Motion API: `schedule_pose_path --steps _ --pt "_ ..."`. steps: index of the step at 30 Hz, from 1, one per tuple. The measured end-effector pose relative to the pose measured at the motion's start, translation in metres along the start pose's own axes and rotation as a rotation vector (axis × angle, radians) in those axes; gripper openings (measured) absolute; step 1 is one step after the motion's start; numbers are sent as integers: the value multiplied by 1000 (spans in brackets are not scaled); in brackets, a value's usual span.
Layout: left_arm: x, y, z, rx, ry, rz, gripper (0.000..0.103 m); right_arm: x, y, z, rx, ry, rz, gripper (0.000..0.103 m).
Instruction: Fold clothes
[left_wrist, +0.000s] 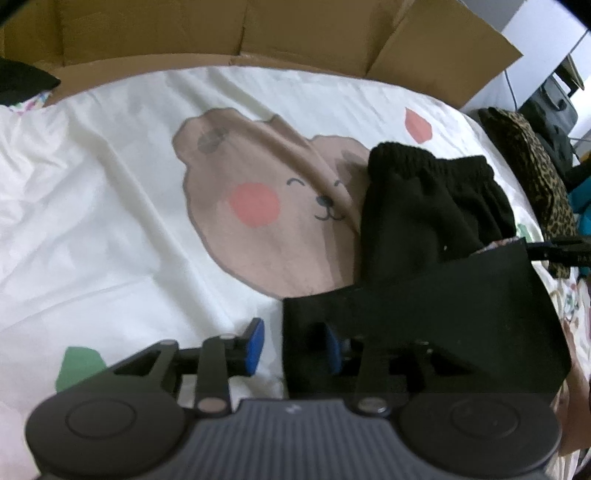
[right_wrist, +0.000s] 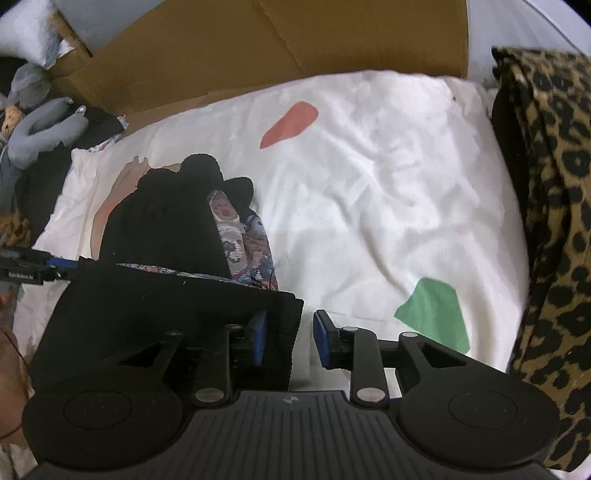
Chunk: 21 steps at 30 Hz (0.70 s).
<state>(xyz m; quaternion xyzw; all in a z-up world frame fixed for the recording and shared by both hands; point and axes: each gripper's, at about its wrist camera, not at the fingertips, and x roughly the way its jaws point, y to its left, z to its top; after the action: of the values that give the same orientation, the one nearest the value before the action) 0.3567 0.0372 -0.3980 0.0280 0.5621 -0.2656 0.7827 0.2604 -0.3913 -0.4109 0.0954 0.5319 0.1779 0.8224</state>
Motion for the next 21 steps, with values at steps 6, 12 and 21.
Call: schedule_pose_path --steps 6,12,21 --pt "9 -3 3 19 18 -11 42 10 4 0 -28 24 7 29" --pt "12 -1 4 3 5 -31 43 20 12 1 -85 42 -3 29" --pt "13 -4 7 14 18 -20 43 33 28 6 -138 77 -30 30"
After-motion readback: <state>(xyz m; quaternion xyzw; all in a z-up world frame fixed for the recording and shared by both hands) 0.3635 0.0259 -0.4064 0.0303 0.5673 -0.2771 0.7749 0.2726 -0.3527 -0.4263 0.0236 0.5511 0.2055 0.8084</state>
